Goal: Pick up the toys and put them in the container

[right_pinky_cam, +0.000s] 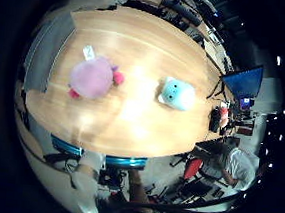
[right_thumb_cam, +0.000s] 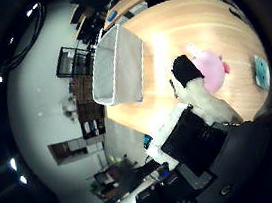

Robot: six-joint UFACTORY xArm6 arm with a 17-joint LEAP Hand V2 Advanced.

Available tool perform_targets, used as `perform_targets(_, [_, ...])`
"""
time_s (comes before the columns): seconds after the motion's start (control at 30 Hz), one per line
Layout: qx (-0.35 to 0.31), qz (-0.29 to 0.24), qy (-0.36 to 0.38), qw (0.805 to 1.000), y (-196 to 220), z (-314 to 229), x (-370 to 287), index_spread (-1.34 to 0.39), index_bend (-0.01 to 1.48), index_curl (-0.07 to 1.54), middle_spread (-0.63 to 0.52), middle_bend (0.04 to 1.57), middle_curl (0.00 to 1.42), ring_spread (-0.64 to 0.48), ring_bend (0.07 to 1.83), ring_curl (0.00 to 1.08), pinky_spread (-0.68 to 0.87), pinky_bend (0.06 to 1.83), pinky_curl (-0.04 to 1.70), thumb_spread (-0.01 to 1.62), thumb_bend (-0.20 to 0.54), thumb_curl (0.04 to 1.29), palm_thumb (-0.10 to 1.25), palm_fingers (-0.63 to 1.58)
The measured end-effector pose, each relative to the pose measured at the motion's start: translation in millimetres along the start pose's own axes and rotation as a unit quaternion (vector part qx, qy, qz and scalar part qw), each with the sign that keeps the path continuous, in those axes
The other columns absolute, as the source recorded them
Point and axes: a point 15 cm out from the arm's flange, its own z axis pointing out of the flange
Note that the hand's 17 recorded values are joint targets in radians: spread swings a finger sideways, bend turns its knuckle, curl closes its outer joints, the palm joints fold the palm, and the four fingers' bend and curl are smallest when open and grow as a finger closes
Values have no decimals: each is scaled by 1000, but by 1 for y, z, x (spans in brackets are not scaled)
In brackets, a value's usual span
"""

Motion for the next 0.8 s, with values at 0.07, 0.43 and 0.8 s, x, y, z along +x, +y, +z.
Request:
perform_targets(0.07, [1,-1,1,1000,-1,-1,0,-513,181,327,-290,236,349,-215,656,192,123,728,-4,1073,-23,454,609,469])
perform_targets(0.43, [-2,-4,-7,1000,-3,3,-6,-516,184,329,-291,237,349,-215,658,185,123,726,-5,1073,-23,455,609,472])
perform_targets(0.8, [-60,2,-30,998,0,47,-4,-509,177,328,-285,211,342,-213,635,178,122,754,-1,1051,-17,464,646,429])
